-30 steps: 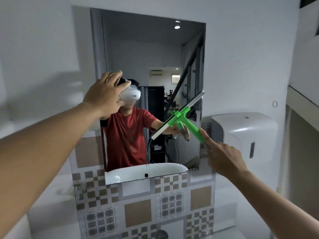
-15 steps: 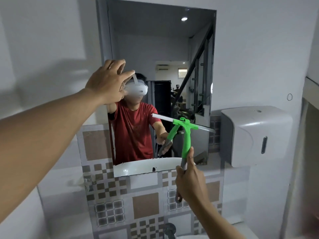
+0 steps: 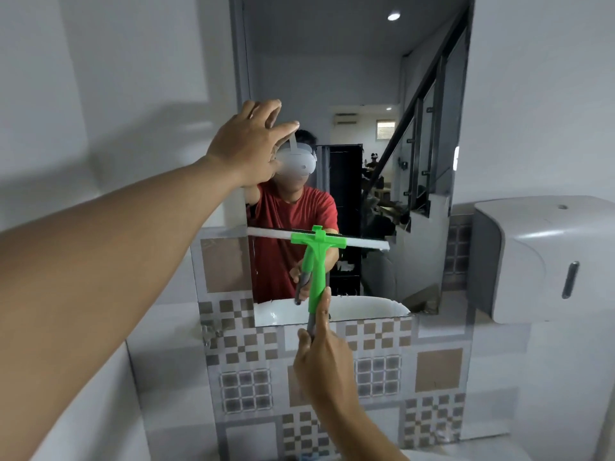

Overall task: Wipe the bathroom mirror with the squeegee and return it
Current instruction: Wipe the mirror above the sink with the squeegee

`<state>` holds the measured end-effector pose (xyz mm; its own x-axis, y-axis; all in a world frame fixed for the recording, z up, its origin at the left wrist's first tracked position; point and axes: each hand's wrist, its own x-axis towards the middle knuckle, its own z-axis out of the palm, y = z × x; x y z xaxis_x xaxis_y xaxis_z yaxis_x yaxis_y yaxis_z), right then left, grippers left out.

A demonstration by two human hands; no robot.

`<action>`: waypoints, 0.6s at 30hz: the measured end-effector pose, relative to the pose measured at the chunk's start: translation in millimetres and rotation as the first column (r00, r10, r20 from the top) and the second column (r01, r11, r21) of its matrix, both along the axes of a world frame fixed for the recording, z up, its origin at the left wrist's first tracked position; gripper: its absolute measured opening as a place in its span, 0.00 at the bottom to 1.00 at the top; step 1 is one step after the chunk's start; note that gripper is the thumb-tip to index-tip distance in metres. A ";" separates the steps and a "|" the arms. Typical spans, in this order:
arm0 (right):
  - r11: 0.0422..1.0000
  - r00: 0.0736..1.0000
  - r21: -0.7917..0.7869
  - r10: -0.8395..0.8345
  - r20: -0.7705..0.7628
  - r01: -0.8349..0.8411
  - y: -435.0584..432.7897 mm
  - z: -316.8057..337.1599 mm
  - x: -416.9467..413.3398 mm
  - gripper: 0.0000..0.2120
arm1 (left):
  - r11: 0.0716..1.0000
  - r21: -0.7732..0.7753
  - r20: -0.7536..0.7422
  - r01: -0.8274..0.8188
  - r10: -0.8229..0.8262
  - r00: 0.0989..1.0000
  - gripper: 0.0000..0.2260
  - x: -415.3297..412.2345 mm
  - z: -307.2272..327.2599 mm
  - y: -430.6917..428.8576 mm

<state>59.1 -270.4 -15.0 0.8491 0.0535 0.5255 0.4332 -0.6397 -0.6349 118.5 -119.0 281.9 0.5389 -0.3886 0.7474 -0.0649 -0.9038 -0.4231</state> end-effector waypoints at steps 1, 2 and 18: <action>0.998 0.999 -0.064 -0.021 0.026 0.022 -9.2 -0.8 1.2 0.43 | 1.000 -0.002 0.000 -0.001 0.001 1.000 0.35 0.3 0.0 0.2; 0.992 0.998 -0.122 -0.036 0.045 0.041 -18.1 -1.8 2.7 0.43 | 1.000 -0.007 0.002 0.000 0.000 1.000 0.35 0.3 -0.2 0.4; 0.681 0.963 -0.683 -0.148 0.226 0.265 -153.5 34.4 18.1 0.40 | 0.998 -0.063 0.093 0.014 -0.008 0.996 0.30 -2.1 -32.6 -12.0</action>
<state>77.1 -424.0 19.4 0.8040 0.2879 0.5203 0.2813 -0.9550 0.0937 116.5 -131.0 249.3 0.4626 -0.3438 0.8172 -0.0381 -0.9286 -0.3691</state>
